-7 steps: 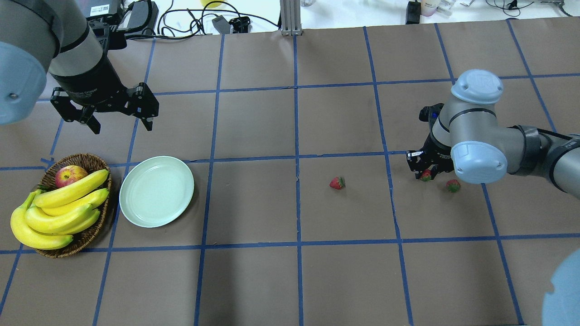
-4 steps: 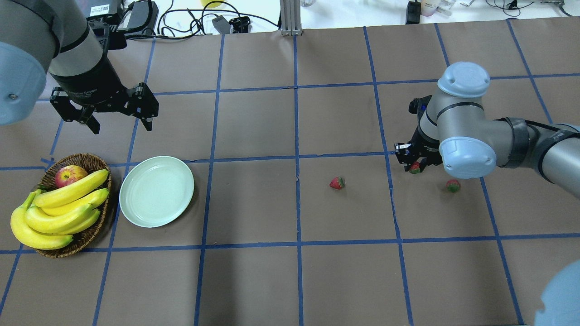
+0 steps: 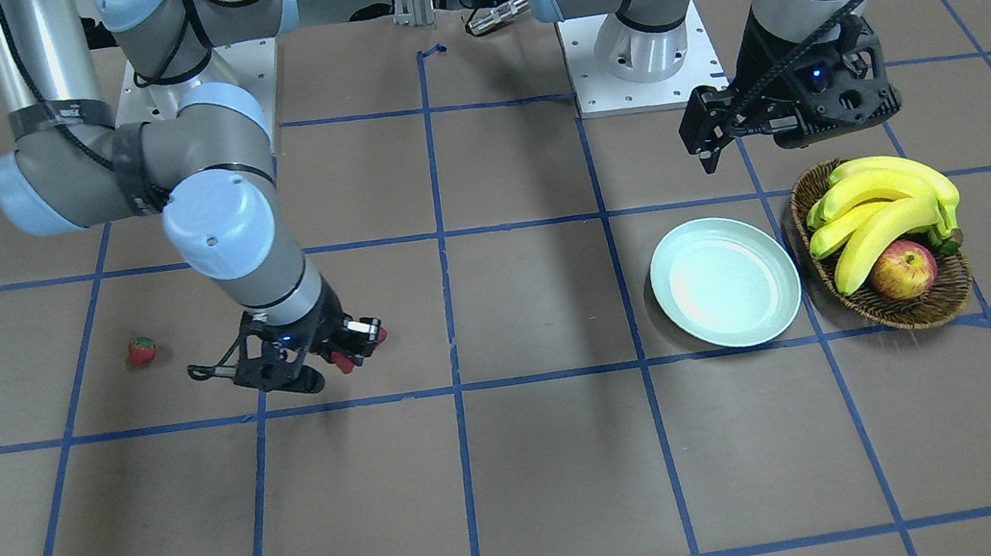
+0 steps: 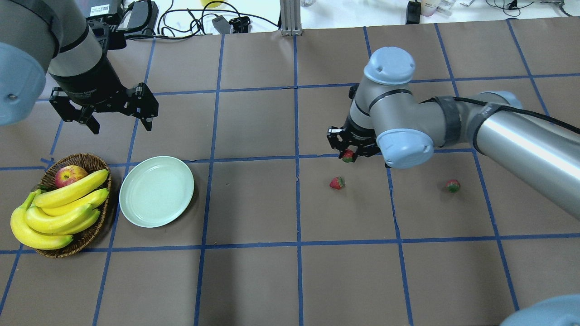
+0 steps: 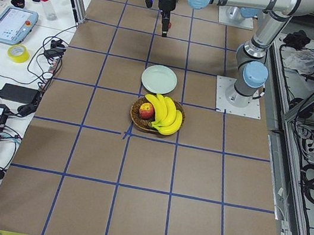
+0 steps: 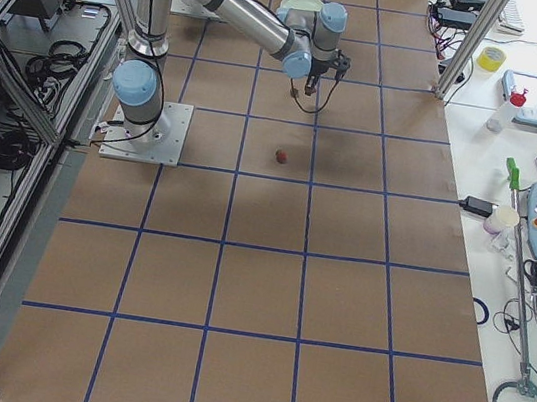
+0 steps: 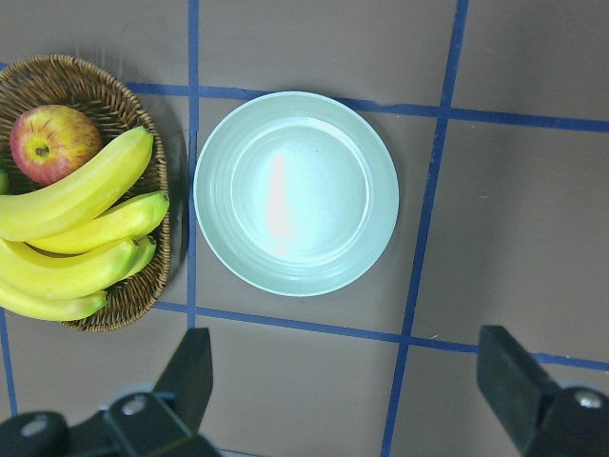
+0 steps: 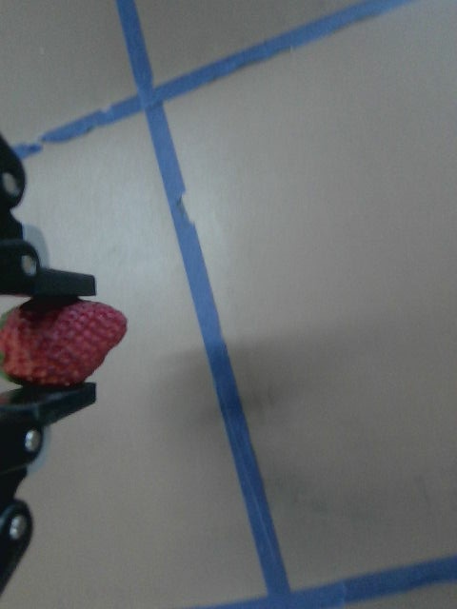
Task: Collect all strawberries into plate
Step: 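Carry the strawberry toward the plate and set it down mid-table with the right gripper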
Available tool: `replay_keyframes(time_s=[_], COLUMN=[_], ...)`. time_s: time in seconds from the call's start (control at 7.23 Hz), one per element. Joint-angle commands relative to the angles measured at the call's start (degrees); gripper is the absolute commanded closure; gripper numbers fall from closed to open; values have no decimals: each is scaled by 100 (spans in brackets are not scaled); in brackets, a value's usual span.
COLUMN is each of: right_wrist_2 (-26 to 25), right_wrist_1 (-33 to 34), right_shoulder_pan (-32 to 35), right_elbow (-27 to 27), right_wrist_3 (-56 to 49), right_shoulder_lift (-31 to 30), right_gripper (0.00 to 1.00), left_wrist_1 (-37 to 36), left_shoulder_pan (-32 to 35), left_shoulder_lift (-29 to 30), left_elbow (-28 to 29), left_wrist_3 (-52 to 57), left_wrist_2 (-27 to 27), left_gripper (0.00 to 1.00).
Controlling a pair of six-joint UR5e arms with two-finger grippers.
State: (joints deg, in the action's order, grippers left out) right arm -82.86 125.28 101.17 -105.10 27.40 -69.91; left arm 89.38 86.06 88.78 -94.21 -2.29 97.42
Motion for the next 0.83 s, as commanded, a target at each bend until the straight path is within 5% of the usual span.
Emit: replay_keyframes(time_s=[0.0,0.42,0.69], right_wrist_2=[138,227,447], right_wrist_1=[5,40,58], right_shoulder_pan=[997,1660,1660], right_elbow=[882,992,913], right_wrist_3=[1080,1514,1462], right_shoulder_lift=[633,935,1094], right_gripper=[95,80,4], left_wrist_1=[1,1,1], left_shoulder_pan=[7,7,7], left_shoulder_lift=[7,7,7], left_elbow=[-1,-1,-1], left_wrist_3=[9,0,9], left_wrist_2=[13,5,13], left_gripper=[0,0,0])
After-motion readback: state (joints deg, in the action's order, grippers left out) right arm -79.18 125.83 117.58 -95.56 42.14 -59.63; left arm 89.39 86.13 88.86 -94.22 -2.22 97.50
